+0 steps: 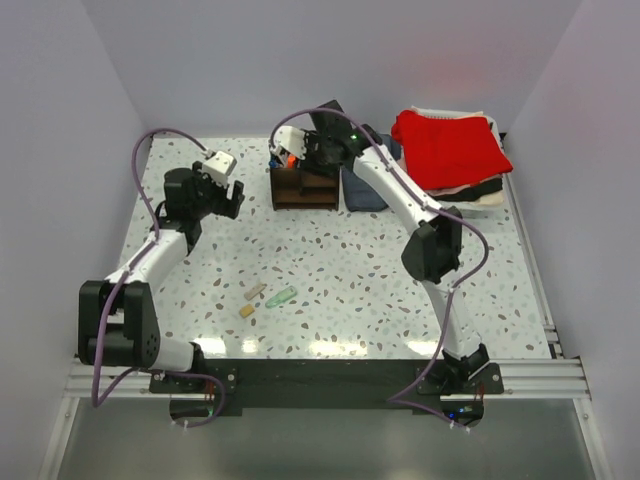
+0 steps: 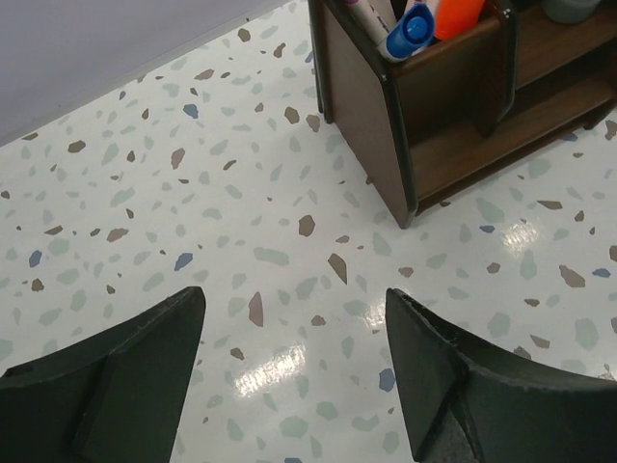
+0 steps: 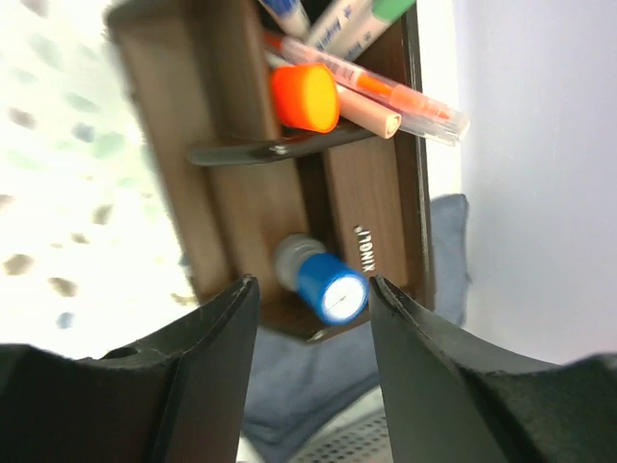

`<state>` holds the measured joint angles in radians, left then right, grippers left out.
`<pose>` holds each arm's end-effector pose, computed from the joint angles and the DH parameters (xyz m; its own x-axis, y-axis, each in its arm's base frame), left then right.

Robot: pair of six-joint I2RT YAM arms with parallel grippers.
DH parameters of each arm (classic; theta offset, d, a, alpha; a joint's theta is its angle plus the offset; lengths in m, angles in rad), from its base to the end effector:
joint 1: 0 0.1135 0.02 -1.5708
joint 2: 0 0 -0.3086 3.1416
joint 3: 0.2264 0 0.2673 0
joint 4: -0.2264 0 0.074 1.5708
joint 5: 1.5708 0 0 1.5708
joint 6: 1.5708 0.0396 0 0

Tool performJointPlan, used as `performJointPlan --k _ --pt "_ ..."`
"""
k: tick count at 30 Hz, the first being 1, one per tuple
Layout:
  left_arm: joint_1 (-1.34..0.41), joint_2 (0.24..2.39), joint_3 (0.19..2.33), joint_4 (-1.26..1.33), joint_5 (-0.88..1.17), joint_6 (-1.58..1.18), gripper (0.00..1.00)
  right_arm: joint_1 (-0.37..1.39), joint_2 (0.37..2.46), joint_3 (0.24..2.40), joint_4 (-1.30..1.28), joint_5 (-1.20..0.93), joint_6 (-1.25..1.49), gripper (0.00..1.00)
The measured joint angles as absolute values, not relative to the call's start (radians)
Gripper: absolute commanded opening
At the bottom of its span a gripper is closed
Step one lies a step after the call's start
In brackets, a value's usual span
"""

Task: Sort the stationery into containers
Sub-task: Place the stationery in the storage box, then pick up the stationery from the center of the board.

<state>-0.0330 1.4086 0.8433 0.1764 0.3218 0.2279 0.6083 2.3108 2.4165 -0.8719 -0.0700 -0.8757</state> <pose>0.3249 -0.0233 0.2869 -0.2960 0.2242 -0.9285 0.4011 0.9114 0.0922 0.4601 0.3238 0.3498 0.1051 -0.8604 -0.4987 -0.8286 0.2015 -0.5223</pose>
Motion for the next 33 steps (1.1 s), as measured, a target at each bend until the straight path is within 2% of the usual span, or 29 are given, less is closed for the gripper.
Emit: performJointPlan --k 3,7,9,13,17,22,27,33 --pt "-0.033 1.378 0.85 0.096 0.358 0.276 0.83 0.608 2.193 2.339 -0.867 -0.156 -0.784 0.61" --pt "-0.033 1.327 0.877 -0.096 0.439 0.405 0.82 0.609 2.001 2.199 -0.832 -0.273 -0.692 0.61" --pt "-0.033 1.279 0.878 -0.236 0.499 0.512 0.82 0.609 1.871 2.043 -0.798 -0.332 -0.687 0.6" --pt "-0.033 1.203 0.857 -0.357 0.527 0.606 0.82 0.609 1.671 1.726 -0.791 -0.456 -0.774 0.56" --pt "-0.024 1.111 0.783 -0.393 0.526 0.619 0.81 0.624 1.703 1.607 -0.832 -0.537 -0.885 0.55" --pt "-0.009 1.068 0.714 -0.397 0.505 0.54 0.81 0.662 1.814 1.527 -0.816 -0.553 -0.963 0.56" --pt "-0.008 0.996 0.678 -0.395 0.445 0.466 0.82 0.735 1.824 1.397 -0.765 -0.58 -1.085 0.53" --pt "-0.007 0.925 0.676 -0.382 0.384 0.416 0.82 0.798 1.871 1.397 -0.71 -0.622 -1.15 0.51"
